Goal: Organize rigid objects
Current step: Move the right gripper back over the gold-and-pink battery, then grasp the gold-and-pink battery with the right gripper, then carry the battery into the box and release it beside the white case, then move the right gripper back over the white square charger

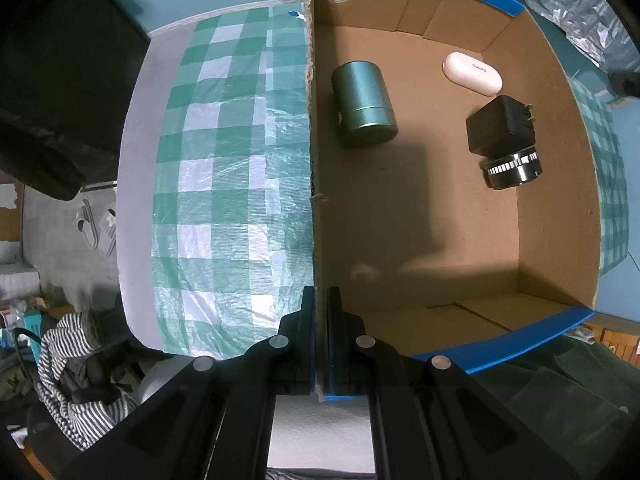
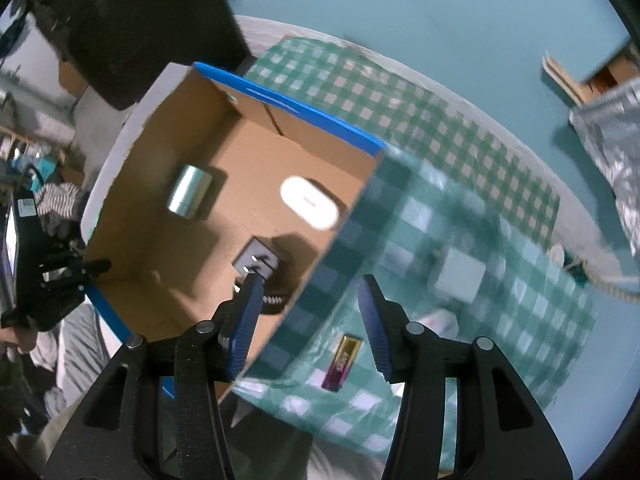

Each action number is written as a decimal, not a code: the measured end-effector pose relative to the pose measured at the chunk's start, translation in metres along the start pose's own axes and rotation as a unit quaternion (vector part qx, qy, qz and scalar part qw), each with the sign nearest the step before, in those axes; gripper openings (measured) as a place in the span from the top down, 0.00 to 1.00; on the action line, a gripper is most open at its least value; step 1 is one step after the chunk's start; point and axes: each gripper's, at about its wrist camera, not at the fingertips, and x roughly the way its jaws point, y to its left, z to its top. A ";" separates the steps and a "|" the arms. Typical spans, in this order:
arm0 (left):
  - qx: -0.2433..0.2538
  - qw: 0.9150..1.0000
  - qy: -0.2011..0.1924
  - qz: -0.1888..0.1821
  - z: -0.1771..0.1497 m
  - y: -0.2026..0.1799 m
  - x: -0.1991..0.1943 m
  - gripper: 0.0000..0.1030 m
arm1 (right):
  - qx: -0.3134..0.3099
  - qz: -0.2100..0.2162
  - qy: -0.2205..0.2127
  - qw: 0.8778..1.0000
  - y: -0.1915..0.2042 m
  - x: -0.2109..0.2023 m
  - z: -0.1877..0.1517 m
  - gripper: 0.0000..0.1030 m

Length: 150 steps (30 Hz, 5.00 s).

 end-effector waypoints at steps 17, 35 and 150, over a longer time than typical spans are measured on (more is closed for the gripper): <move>0.006 1.000 0.001 0.002 0.002 -0.001 0.000 0.96 | 0.101 0.005 0.080 0.992 -0.047 0.076 -0.073 0.52; 0.006 1.000 0.000 0.001 0.003 -0.001 -0.001 0.96 | 0.137 0.015 0.107 0.985 -0.054 0.136 -0.093 0.55; 0.008 1.000 0.000 0.003 0.005 0.000 -0.002 0.96 | -0.053 -0.013 0.010 0.998 0.001 0.013 0.018 0.58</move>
